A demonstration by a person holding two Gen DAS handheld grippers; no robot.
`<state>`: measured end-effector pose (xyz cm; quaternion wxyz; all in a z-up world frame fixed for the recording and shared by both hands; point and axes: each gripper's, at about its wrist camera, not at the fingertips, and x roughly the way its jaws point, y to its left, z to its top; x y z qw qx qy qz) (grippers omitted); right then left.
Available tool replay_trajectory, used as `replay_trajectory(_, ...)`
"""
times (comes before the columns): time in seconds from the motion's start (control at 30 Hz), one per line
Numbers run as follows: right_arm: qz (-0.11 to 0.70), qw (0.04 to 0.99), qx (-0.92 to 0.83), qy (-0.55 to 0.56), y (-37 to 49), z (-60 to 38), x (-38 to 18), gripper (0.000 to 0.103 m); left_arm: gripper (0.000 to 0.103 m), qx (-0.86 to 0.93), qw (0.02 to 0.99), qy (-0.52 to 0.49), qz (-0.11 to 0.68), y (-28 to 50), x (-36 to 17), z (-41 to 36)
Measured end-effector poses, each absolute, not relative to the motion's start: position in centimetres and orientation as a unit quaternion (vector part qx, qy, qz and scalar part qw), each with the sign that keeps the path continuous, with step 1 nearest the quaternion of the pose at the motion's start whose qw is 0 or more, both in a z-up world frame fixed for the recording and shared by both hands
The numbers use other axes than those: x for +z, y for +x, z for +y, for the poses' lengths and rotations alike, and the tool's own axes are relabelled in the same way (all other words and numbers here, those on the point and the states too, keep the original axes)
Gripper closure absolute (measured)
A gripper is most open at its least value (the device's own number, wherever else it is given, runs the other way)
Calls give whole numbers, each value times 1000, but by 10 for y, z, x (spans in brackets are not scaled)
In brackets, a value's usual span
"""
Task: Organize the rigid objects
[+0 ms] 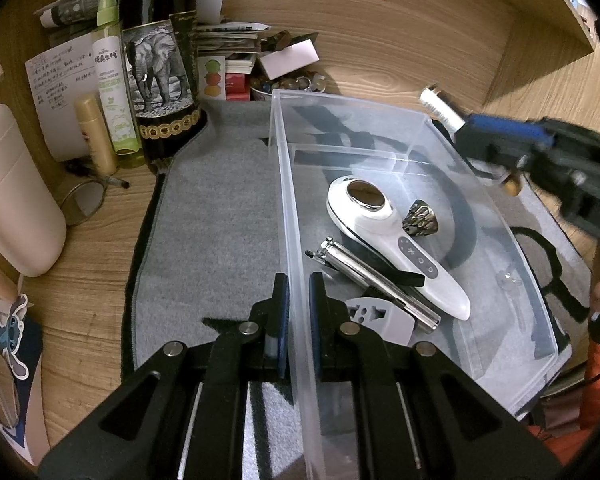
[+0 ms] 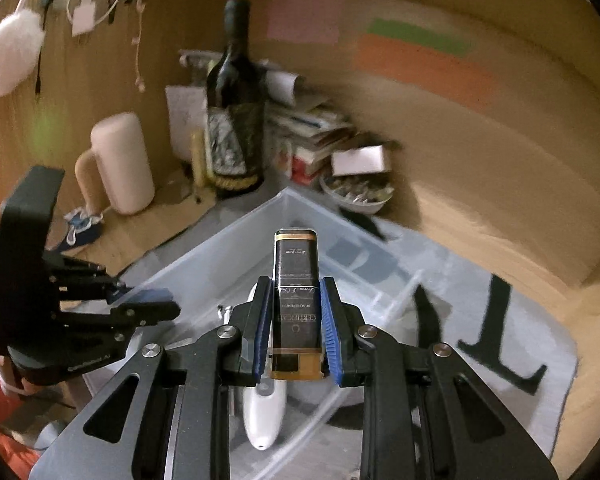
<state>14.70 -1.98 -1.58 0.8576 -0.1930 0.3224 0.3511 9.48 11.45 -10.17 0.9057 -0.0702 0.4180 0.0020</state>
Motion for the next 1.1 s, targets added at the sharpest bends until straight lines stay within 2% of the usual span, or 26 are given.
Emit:
replay_trajectory(0.3,374,825,366,-215,152,-1,-46,81,94,0,906,-71,417,94,-102,115)
replay_trajectory(0.83,392,811,367,-230,154,9,-58,81,94,-2,906,-72,416,94,-102,115)
replay_trajectory(0.9,391,812,367,-229,154,9,-57,78,94,-2,906,-72,416,94,-102,116)
replay_trajectory(0.97,392,813,366,-227,153,8,-55,60,94,-2,906,-72,416,94,-102,116)
replay_trajectory(1.03,381,820,364,-225,151,5,-50,54,94,-2,906,-72,417,94,-102,116)
replay_trajectory(1.1,374,823,363,-226,148,2,-45,54,94,-1,906,-71,417,94,-102,116)
